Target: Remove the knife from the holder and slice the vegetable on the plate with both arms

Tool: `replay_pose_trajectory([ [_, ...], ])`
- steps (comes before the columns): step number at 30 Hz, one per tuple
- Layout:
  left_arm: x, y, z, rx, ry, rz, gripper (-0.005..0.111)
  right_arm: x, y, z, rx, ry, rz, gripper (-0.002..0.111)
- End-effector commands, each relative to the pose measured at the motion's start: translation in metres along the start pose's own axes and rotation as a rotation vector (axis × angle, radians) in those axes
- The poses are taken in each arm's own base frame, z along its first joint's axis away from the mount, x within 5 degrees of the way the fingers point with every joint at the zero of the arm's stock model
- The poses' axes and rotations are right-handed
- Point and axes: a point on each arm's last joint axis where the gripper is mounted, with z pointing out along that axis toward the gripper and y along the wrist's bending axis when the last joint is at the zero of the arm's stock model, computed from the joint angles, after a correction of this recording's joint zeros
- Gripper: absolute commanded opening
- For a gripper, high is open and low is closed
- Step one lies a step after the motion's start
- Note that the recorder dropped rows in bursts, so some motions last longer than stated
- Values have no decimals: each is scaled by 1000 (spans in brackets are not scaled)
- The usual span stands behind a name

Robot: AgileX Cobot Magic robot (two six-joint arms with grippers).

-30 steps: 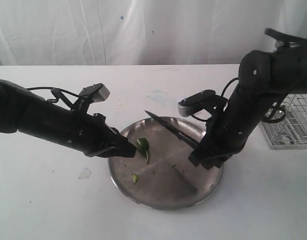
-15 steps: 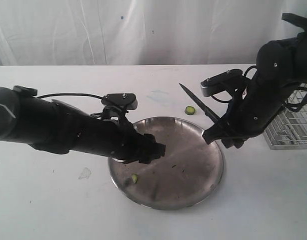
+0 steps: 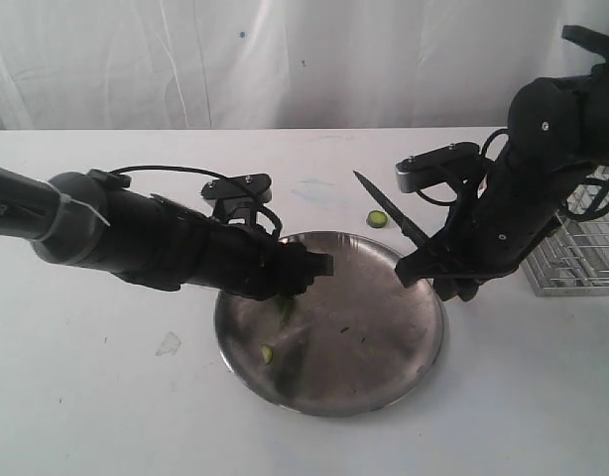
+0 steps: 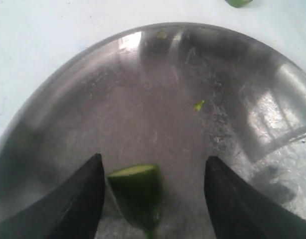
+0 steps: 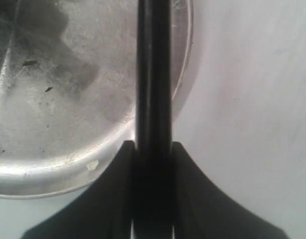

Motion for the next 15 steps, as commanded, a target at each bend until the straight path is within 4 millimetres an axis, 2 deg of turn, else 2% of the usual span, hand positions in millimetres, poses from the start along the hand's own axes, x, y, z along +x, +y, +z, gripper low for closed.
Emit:
replay_pose_trajectory([
  [1,1,-4,12,19,15,-17,62,-1,0,-4,-5,-14,7,0],
  [3,1,-5,13,28,18,-17,58,-1,0,-4,-5,-14,7,0],
  [6,0,-6,13,30,15,-11,40,-1,0,-4,-5,-14,7,0],
  [11,-1,-8,12,54,16,155,0,-1,0,-4,-5,-16,7,0],
  [15,-7,-24,7,179,-2,505,0,-1,0,-4,-6,-16,8,0],
])
